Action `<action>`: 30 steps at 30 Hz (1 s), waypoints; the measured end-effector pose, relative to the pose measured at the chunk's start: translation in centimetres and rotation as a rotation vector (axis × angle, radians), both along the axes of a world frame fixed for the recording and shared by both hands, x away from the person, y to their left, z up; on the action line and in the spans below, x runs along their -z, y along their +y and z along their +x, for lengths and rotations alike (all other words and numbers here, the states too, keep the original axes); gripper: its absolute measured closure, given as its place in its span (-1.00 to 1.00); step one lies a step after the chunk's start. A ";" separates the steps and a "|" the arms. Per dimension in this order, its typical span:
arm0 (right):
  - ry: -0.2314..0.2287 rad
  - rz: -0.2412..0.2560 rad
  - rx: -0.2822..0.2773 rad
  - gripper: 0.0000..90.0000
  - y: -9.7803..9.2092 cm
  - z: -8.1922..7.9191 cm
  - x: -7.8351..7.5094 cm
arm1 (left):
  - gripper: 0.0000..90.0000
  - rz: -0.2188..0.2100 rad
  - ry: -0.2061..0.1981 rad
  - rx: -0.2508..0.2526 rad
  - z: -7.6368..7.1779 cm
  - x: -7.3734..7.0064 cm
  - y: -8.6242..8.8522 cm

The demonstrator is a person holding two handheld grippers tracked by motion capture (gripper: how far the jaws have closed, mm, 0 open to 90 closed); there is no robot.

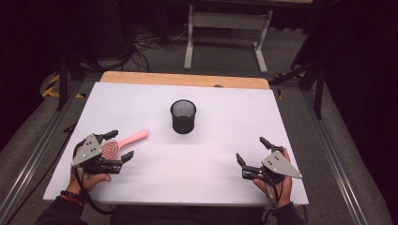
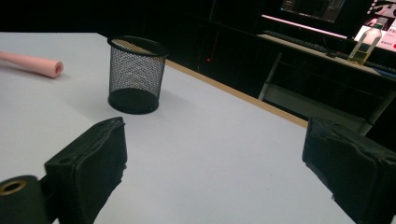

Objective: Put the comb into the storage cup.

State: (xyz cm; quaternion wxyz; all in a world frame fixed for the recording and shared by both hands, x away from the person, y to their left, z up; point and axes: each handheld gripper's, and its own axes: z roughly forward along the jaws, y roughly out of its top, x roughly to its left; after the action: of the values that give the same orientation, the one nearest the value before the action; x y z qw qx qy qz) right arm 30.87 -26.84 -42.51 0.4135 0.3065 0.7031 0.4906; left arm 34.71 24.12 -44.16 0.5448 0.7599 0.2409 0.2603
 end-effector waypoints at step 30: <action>0.071 -0.052 0.004 -0.81 0.4 1.1 1.2 | 0.90 0.079 0.032 -0.048 1.8 0.1 -1.3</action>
State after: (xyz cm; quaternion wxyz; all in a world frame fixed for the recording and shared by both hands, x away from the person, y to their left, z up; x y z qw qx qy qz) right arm 31.94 -26.45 -43.74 0.3972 0.3144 0.7291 0.4601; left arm 36.50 22.80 -44.31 0.5041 0.7789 0.2571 0.2703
